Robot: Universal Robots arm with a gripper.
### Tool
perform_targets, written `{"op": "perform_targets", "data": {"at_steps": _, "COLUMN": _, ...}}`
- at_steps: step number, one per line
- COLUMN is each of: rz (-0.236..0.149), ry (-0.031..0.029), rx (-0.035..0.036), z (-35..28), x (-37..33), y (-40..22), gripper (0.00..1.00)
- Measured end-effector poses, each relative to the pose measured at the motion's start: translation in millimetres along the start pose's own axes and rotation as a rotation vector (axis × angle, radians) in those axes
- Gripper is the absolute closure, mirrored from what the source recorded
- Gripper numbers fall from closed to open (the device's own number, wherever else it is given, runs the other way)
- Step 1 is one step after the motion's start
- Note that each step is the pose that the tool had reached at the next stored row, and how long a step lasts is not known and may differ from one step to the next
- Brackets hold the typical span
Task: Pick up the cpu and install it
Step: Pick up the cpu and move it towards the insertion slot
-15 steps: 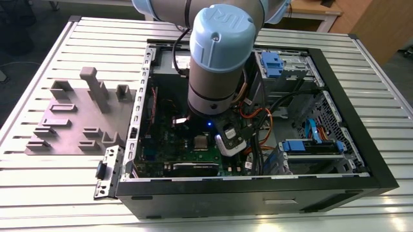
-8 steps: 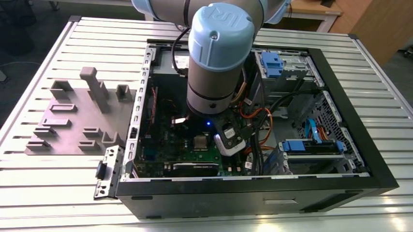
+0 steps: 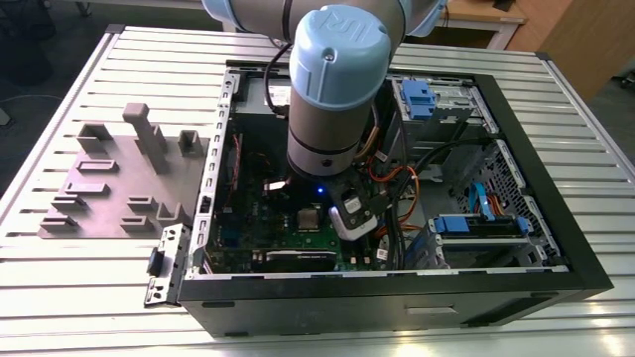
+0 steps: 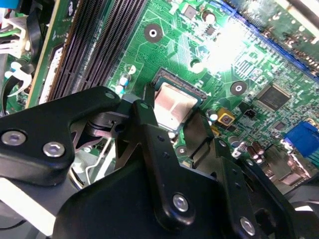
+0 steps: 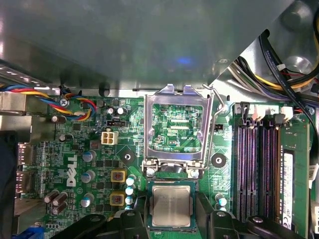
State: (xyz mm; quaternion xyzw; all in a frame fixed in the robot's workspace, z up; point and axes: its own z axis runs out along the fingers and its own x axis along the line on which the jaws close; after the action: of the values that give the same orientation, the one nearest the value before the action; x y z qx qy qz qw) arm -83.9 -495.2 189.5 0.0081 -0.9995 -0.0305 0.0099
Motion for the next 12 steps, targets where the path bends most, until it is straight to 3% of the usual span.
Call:
{"op": "perform_targets", "data": {"at_steps": 5, "rz": 0.022, "ry": -0.0012, "rx": -0.0002, "z": 0.9, "x": 0.0, "y": -0.1, "gripper": 0.51}}
{"op": "perform_targets", "data": {"at_steps": 12, "rz": 0.023, "ry": -0.0014, "rx": -0.0002, "z": 1.1, "x": 0.0, "y": -0.1, "gripper": 0.53}}
